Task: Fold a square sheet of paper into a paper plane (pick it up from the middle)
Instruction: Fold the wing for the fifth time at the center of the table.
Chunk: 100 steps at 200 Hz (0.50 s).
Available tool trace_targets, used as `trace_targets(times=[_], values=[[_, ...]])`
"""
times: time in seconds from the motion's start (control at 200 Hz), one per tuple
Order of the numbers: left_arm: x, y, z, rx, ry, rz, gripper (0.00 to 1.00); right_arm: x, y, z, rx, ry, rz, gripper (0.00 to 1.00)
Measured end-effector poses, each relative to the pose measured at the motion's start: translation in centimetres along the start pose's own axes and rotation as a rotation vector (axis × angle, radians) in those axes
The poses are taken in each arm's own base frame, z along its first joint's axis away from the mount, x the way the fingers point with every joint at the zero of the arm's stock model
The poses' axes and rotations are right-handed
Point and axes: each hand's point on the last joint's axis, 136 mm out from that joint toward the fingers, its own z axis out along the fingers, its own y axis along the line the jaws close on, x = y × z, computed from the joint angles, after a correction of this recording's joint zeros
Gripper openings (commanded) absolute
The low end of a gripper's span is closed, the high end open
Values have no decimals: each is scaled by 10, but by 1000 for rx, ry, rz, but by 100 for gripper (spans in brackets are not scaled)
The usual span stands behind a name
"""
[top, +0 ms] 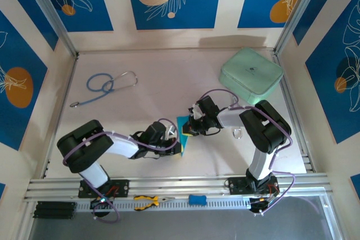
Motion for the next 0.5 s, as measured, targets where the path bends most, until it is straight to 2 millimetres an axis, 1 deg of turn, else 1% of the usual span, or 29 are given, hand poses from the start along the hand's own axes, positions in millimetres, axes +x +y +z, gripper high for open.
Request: trace_targets(times=[0.125, 0.15, 0.28, 0.31, 0.355, 0.41, 0.5], values=[[0, 1, 0, -3, 2, -2, 0, 0, 0, 0, 3, 1, 2, 6], [1, 1, 0, -5, 2, -2, 4, 0, 0, 0, 3, 0, 2, 6], [0, 2, -2, -13, -1, 3, 9, 0, 0, 0, 3, 0, 2, 6], [0, 2, -2, -16, -1, 3, 9, 0, 0, 0, 3, 0, 2, 6], [0, 2, -2, -19, 2, 3, 5, 0, 0, 0, 3, 0, 2, 6], [1, 2, -2, -23, 6, 6, 3, 0, -1, 0, 4, 0, 2, 6], [1, 3, -2, -26, 8, 12, 3, 0, 0, 0, 3, 0, 2, 6]])
